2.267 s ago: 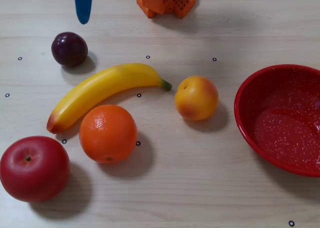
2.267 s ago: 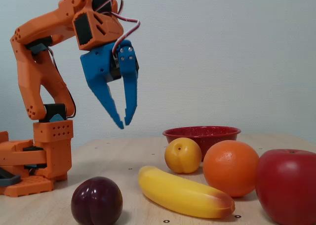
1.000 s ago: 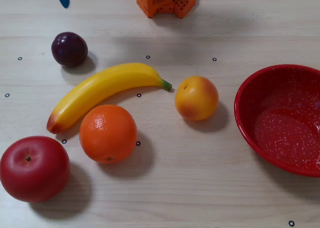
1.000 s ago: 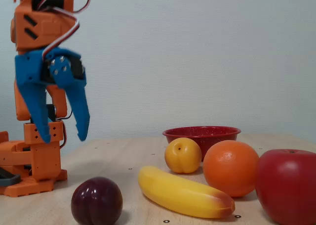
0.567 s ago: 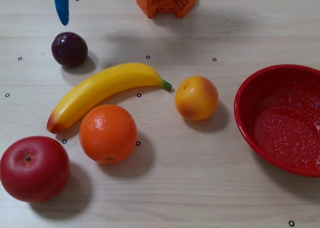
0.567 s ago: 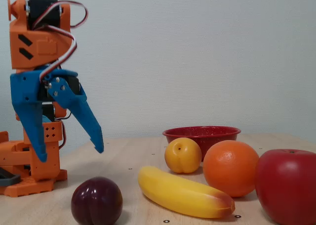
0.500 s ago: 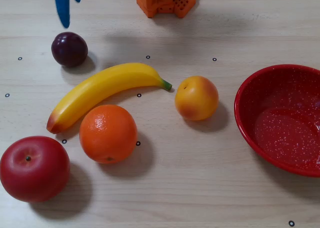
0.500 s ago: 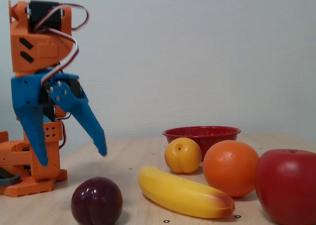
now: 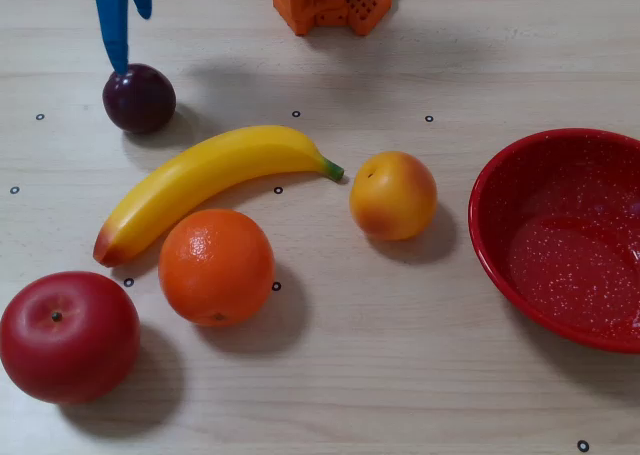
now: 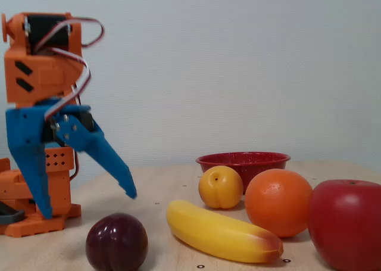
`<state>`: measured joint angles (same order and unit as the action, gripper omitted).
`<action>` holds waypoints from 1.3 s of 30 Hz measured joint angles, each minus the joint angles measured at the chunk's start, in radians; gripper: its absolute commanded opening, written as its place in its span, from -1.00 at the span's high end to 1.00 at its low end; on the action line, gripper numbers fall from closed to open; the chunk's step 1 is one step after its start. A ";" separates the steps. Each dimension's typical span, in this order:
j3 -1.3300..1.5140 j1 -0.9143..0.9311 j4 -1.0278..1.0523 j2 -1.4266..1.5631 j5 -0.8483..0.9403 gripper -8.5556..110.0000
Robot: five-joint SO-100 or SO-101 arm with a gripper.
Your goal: Put plum in the red bowl.
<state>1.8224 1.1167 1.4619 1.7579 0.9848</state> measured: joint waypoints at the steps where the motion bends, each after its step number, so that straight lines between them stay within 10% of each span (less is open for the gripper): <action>1: 0.000 0.006 -0.003 -0.003 0.002 0.10; 39: 0.049 -0.005 -0.190 -0.150 0.084 0.07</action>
<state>1.8715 1.1121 1.2717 1.6076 1.0692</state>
